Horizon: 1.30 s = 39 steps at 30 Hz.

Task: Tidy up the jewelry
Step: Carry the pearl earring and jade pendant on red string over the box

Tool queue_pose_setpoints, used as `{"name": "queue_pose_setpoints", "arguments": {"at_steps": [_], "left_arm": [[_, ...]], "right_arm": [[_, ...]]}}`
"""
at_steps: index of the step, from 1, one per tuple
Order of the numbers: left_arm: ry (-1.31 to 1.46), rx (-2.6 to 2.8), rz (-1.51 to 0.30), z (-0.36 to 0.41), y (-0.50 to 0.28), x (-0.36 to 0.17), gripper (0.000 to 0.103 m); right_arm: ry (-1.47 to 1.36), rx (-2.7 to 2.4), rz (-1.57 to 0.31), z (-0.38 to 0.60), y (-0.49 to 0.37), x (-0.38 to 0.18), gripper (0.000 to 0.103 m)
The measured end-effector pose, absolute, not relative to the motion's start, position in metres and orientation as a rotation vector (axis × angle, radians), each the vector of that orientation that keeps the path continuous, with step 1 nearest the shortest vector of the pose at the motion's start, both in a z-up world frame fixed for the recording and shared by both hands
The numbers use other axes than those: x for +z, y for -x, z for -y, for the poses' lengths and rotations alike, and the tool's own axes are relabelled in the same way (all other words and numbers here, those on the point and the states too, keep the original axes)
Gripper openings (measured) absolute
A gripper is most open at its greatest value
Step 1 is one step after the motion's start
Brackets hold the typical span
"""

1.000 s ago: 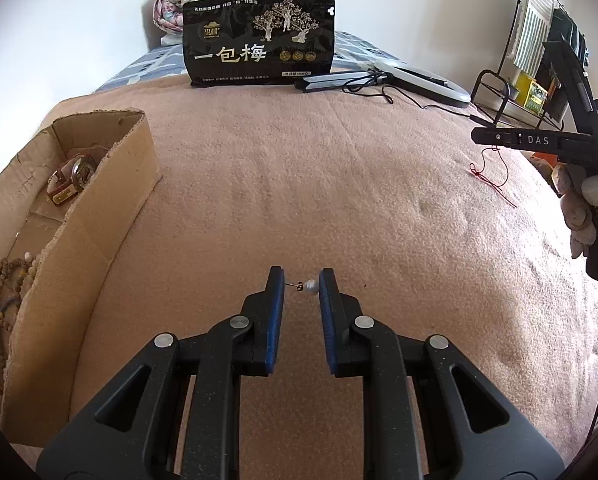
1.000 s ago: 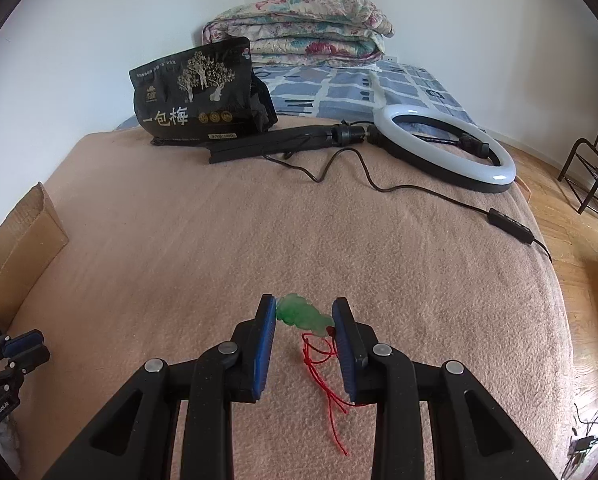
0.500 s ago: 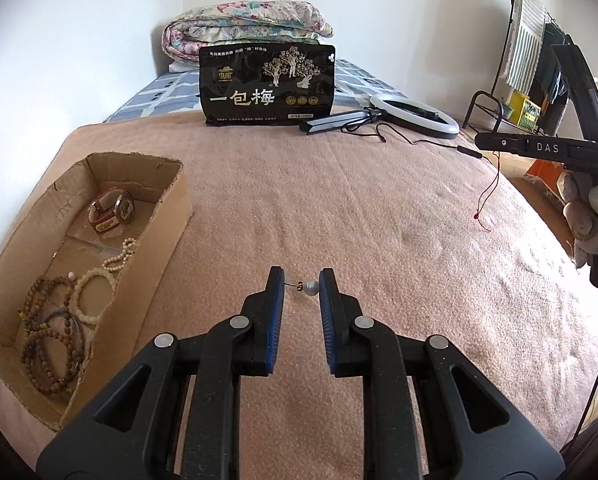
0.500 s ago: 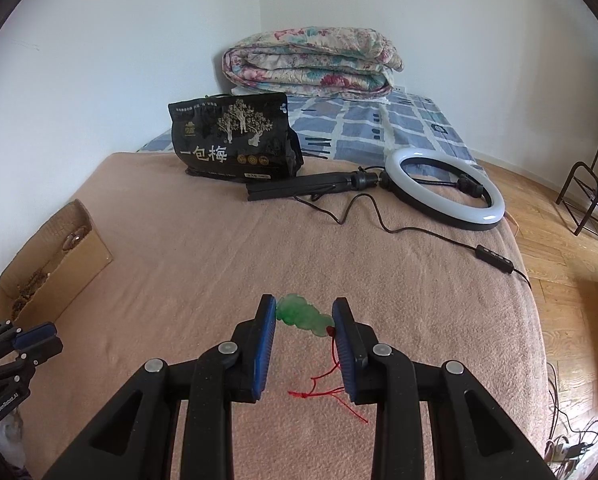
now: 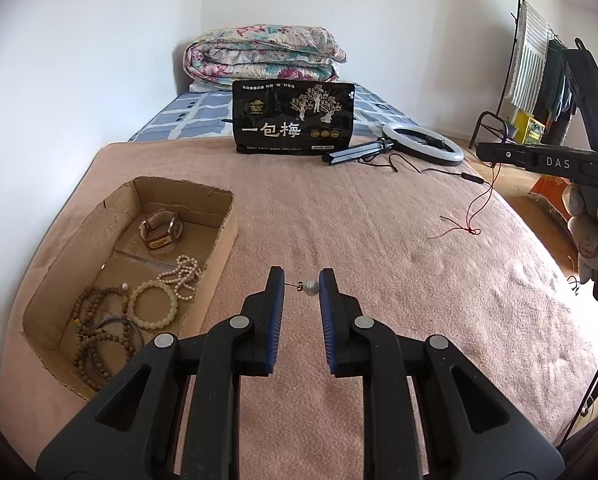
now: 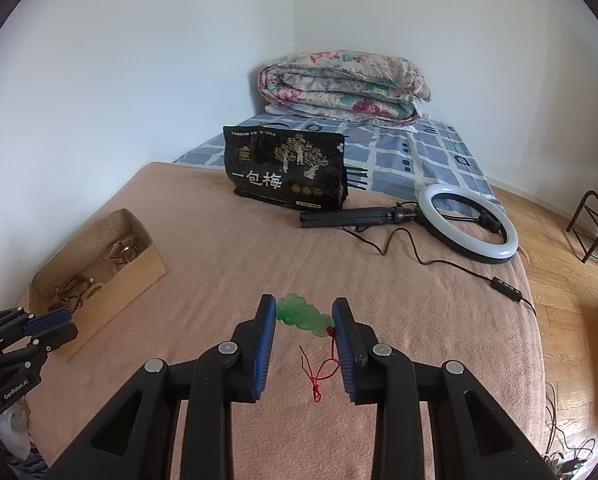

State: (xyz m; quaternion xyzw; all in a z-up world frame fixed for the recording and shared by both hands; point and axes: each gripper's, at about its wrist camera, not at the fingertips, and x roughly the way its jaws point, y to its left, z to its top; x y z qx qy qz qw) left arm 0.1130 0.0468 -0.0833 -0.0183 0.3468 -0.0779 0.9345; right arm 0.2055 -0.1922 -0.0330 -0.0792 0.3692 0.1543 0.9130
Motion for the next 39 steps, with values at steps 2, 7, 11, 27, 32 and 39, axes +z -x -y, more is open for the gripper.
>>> {"name": "queue_pose_setpoints", "arguments": {"at_steps": [2, 7, 11, 27, 32, 39], "left_arm": [[0.039, -0.149, -0.701, -0.054, -0.110, -0.078, 0.016], [0.053, -0.120, -0.682, -0.075, -0.103, -0.069, 0.016], [0.068, -0.093, -0.672, -0.092, -0.099, -0.064, 0.017], [0.093, 0.026, -0.669, -0.166, -0.089, -0.061, 0.016], [0.113, 0.058, -0.681, -0.191, -0.089, -0.066, 0.016], [0.145, 0.092, -0.692, -0.213, -0.090, -0.074, 0.016]], "right_arm": [[0.165, 0.335, -0.755, 0.183, -0.202, -0.028, 0.029], [0.171, 0.377, -0.737, 0.159, -0.193, -0.016, 0.029], [0.174, 0.412, -0.726, 0.137, -0.186, -0.009, 0.029], [0.156, 0.561, -0.708, 0.048, -0.183, -0.007, 0.029], [0.153, 0.612, -0.707, 0.020, -0.183, -0.009, 0.029], [0.153, 0.673, -0.702, -0.018, -0.183, -0.009, 0.029]]}}
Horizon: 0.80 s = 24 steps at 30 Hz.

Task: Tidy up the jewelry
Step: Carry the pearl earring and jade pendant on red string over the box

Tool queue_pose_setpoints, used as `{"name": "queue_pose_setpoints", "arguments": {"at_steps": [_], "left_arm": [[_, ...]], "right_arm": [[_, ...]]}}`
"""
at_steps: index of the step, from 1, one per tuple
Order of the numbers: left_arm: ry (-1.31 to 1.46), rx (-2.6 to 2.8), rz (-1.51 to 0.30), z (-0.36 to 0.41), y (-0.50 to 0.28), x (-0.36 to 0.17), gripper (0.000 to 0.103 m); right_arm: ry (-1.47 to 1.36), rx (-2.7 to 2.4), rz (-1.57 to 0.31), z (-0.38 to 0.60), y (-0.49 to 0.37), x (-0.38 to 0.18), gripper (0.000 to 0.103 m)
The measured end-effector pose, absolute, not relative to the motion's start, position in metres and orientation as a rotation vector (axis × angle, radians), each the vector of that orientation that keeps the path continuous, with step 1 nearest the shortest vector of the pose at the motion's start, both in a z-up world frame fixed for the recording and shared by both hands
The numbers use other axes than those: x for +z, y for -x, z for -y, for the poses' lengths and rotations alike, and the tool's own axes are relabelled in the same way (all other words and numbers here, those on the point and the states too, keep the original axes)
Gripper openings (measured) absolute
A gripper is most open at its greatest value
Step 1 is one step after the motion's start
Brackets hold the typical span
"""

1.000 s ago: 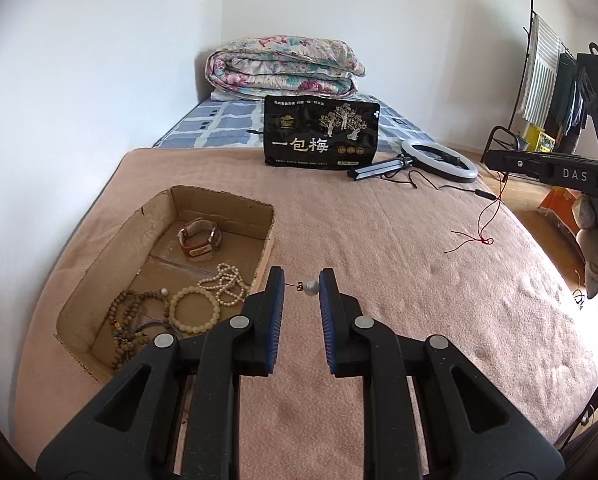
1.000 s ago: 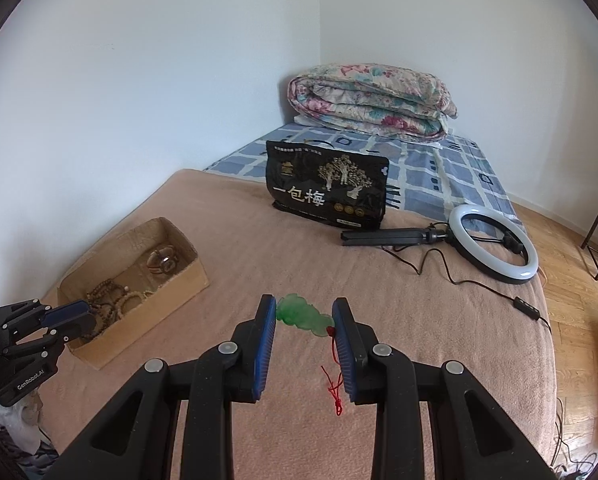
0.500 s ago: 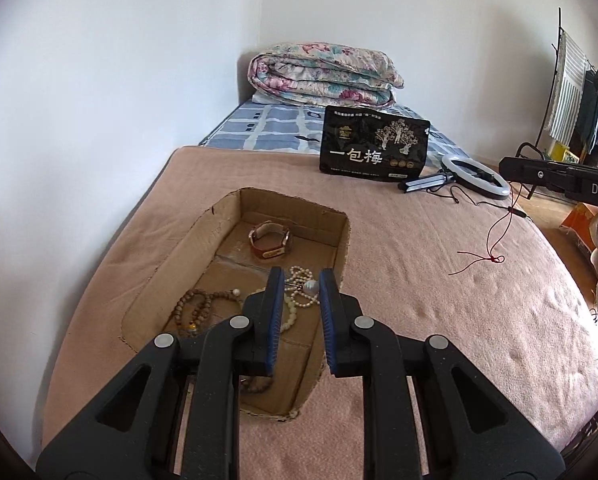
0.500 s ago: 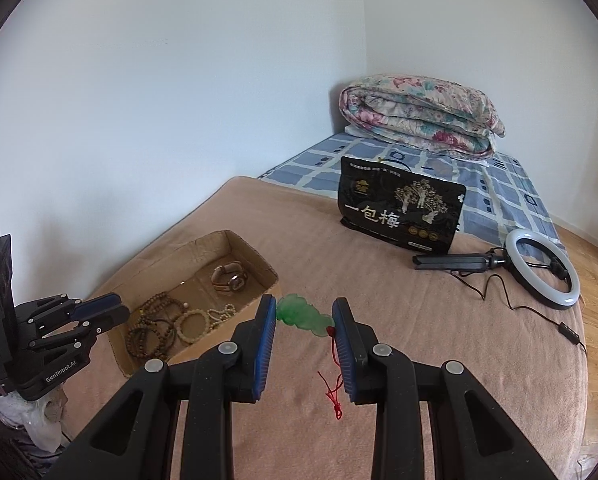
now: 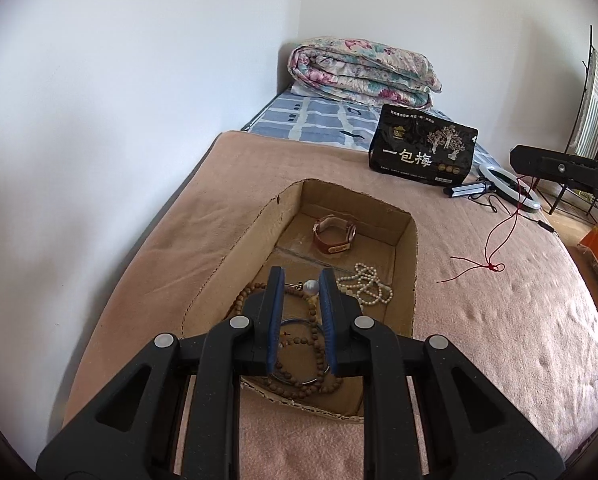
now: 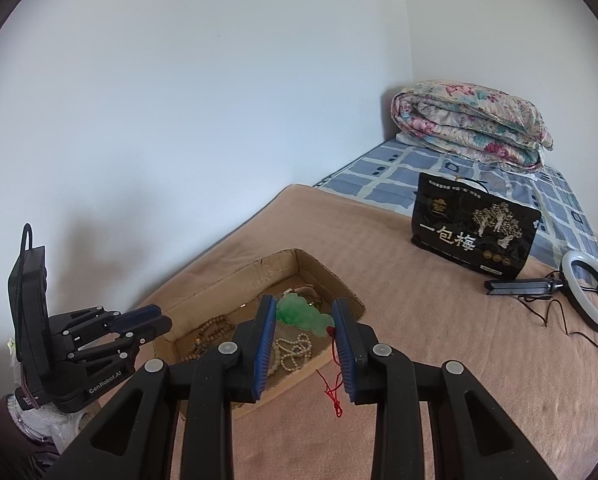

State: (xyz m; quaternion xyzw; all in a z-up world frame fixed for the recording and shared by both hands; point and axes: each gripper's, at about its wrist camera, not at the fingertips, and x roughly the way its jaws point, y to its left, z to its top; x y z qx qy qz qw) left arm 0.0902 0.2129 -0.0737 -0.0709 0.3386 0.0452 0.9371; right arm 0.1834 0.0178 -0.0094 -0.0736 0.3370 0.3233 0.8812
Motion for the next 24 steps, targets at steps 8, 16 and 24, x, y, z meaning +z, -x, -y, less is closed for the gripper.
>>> {"name": "queue_pose_setpoints", "arguments": {"at_steps": [8, 16, 24], "left_arm": [[0.166, 0.104, -0.705, -0.223, -0.092, -0.081, 0.016], [0.170, 0.103, -0.720, -0.223, -0.099, -0.088, 0.016], [0.171, 0.105, -0.742, -0.222, -0.107, -0.097, 0.016]], "right_arm": [[0.151, 0.720, -0.702, -0.051, -0.185, -0.013, 0.029], [0.153, 0.731, -0.720, -0.066, -0.196, -0.022, 0.029], [0.141, 0.729, -0.780, -0.075, -0.212, -0.050, 0.029]]}}
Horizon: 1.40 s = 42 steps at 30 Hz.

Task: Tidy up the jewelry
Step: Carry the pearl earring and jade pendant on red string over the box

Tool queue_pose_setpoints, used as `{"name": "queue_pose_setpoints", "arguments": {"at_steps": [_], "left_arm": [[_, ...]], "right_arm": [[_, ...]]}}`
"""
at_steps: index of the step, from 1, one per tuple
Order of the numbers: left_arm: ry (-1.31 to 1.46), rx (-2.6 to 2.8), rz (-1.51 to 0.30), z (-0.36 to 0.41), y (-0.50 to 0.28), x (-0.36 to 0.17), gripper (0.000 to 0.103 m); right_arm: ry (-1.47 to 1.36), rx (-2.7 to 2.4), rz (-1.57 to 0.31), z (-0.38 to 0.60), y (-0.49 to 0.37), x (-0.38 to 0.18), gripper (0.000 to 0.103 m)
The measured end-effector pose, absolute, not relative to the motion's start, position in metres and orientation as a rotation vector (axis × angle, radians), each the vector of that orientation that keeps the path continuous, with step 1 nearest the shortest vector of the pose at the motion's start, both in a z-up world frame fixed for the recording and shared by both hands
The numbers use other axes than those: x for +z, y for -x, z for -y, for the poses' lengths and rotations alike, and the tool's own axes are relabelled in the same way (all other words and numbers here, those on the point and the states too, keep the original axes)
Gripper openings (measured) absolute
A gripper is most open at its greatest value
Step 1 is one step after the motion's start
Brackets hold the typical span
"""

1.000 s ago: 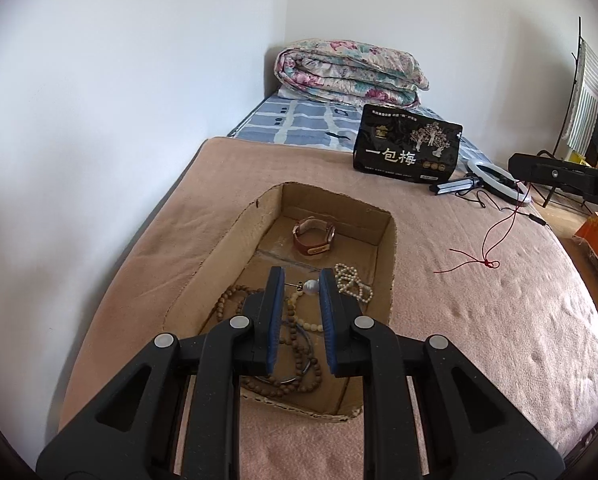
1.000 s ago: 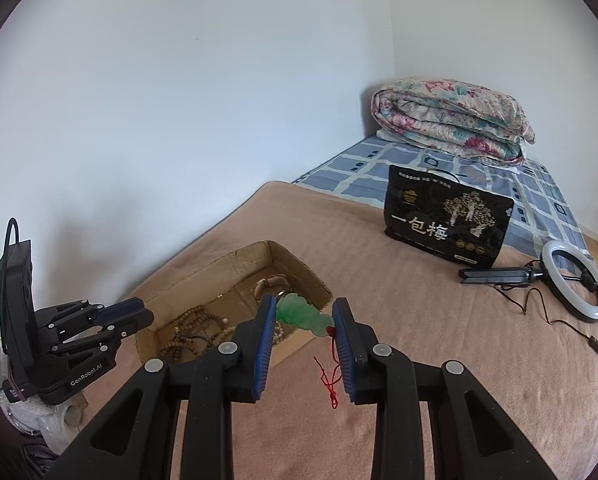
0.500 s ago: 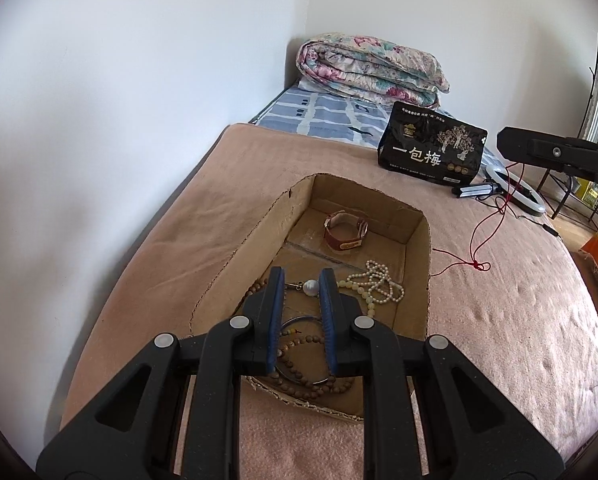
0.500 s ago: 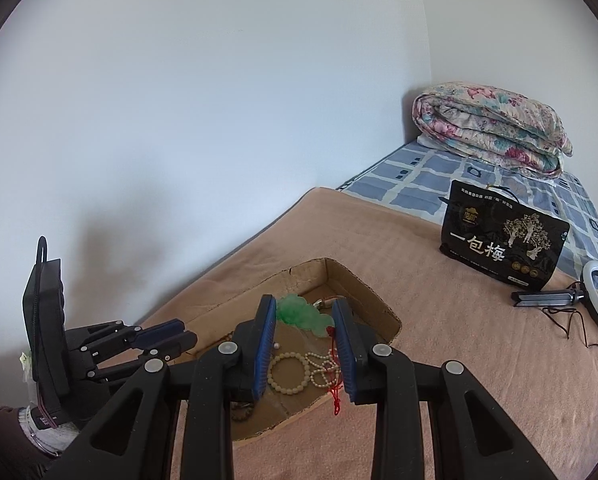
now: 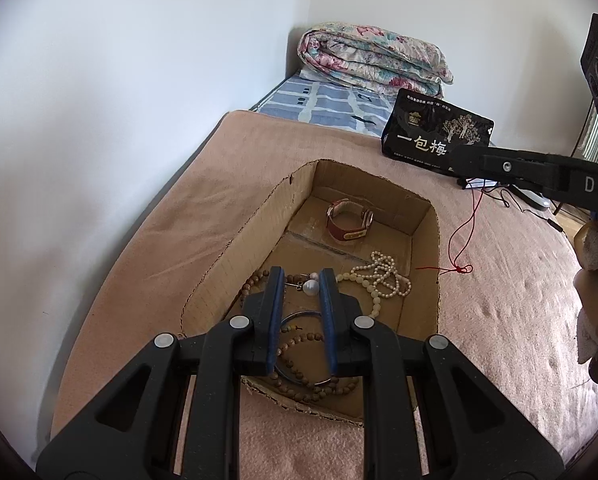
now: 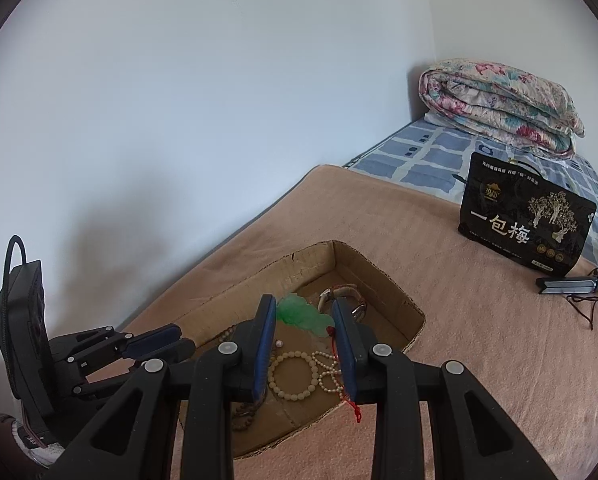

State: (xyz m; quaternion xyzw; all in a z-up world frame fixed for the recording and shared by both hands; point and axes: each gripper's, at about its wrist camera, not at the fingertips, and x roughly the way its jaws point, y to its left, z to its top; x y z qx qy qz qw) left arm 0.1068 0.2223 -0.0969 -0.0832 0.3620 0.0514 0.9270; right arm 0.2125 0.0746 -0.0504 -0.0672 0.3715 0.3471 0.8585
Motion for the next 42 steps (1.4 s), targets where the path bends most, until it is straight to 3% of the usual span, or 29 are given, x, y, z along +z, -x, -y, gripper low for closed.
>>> {"name": "queue_pose_setpoints", "arguments": {"at_steps": [14, 42], "left_arm": [[0.179, 0.112, -0.764, -0.226, -0.116, -0.108, 0.016], [0.212, 0.111, -0.760, -0.233, -0.117, -0.105, 0.016]], "right_arm": [[0.148, 0.730, -0.864, -0.100, -0.238, -0.088, 0.029], [0.131, 0.743, -0.761, -0.109, -0.252, -0.029, 0.029]]}}
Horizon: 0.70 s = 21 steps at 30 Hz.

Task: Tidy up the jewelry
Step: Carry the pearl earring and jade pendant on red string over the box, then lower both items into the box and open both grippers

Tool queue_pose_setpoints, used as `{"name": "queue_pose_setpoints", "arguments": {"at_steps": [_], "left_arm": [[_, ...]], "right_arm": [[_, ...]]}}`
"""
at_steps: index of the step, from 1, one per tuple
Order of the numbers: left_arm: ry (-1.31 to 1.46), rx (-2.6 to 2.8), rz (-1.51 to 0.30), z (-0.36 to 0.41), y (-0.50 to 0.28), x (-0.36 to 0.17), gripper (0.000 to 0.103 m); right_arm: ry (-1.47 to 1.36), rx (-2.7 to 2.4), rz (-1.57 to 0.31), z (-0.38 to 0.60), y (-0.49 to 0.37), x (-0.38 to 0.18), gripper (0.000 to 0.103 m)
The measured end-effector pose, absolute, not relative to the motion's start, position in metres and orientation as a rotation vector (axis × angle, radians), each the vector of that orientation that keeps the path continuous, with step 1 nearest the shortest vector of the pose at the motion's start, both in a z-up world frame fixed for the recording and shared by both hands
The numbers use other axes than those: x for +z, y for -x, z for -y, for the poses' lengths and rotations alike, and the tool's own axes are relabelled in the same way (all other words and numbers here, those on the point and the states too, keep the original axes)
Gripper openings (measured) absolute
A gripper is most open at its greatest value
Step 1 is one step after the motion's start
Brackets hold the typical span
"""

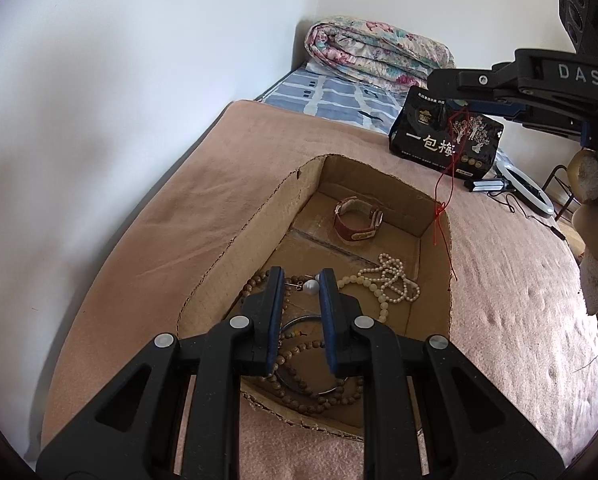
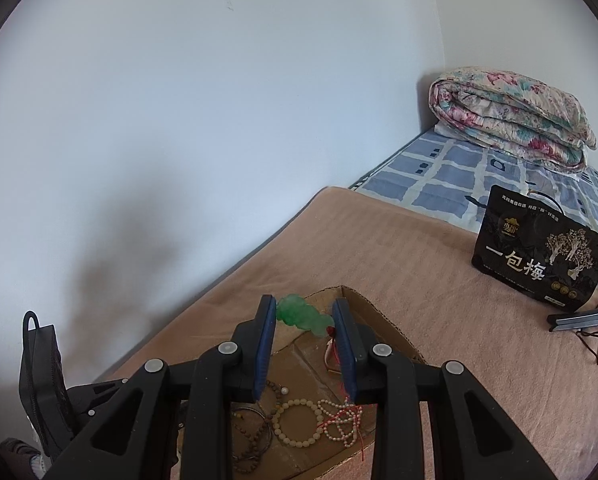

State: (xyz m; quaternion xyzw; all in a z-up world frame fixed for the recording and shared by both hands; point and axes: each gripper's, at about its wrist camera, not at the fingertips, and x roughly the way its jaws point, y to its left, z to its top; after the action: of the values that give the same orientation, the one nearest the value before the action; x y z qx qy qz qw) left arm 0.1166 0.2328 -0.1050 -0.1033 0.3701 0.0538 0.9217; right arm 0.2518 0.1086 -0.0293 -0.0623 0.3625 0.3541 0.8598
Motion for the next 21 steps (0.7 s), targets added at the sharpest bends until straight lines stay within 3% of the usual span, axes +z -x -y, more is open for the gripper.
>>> {"name": "queue_pose_setpoints", "arguments": {"at_steps": [5, 15, 21], "left_arm": [[0.215, 0.112, -0.753, -0.232, -0.118, -0.102, 0.017], [0.216, 0.107, -0.753, -0.230, -0.119, -0.101, 0.016], [0.224, 0.114, -0.749, -0.232, -0.119, -0.099, 0.017]], "right_arm": [[0.111, 0.714, -0.799, -0.101, -0.260, -0.043, 0.029], [0.115, 0.724, -0.731, -0.098, -0.257, -0.007, 0.029], [0.129, 0.718, -0.748, -0.100, -0.258, -0.014, 0.029]]}}
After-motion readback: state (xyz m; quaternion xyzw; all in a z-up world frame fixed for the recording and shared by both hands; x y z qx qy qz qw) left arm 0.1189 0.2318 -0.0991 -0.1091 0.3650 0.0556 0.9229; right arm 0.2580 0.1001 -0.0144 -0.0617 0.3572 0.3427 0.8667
